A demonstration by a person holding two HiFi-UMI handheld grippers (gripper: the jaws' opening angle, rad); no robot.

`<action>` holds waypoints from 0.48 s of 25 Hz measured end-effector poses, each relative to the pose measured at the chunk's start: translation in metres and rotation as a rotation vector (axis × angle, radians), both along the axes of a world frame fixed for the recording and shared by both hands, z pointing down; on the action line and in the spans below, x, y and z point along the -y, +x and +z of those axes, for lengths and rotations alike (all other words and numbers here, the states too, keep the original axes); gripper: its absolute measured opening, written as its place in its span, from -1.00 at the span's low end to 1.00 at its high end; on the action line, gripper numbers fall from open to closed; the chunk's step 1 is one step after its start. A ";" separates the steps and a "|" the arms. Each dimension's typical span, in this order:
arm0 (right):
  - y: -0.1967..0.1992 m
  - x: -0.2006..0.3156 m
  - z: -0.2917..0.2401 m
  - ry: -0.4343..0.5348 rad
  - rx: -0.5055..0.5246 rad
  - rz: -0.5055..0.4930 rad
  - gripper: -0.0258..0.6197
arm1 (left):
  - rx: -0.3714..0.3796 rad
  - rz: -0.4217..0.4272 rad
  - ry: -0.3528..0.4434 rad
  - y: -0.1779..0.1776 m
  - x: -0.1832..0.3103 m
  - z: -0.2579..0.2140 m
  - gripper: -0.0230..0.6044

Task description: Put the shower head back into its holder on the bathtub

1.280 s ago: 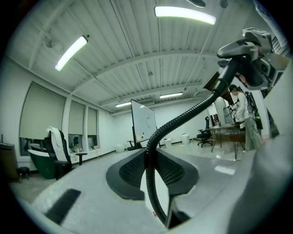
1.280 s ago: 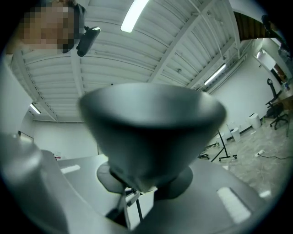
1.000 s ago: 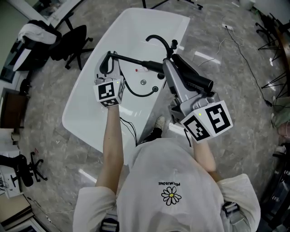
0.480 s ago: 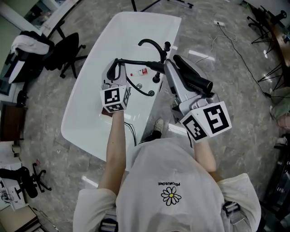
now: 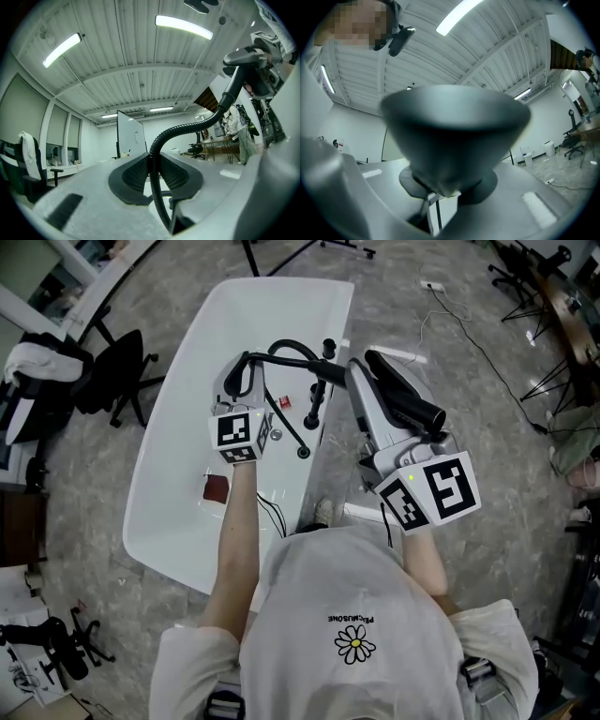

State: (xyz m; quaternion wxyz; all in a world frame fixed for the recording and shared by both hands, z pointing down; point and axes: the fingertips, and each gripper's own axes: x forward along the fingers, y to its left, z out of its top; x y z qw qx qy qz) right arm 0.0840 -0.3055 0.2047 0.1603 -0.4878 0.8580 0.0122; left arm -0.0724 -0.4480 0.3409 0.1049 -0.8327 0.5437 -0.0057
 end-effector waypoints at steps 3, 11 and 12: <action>0.004 0.012 0.005 -0.011 -0.014 0.019 -0.62 | 0.006 0.028 -0.034 0.013 0.010 0.018 -0.73; 0.000 0.042 0.031 -0.095 -0.068 0.022 -0.62 | 0.035 0.108 -0.243 0.044 -0.005 0.116 -0.72; -0.004 0.045 0.035 -0.104 -0.077 0.018 -0.62 | 0.037 0.117 -0.266 0.045 -0.007 0.127 -0.72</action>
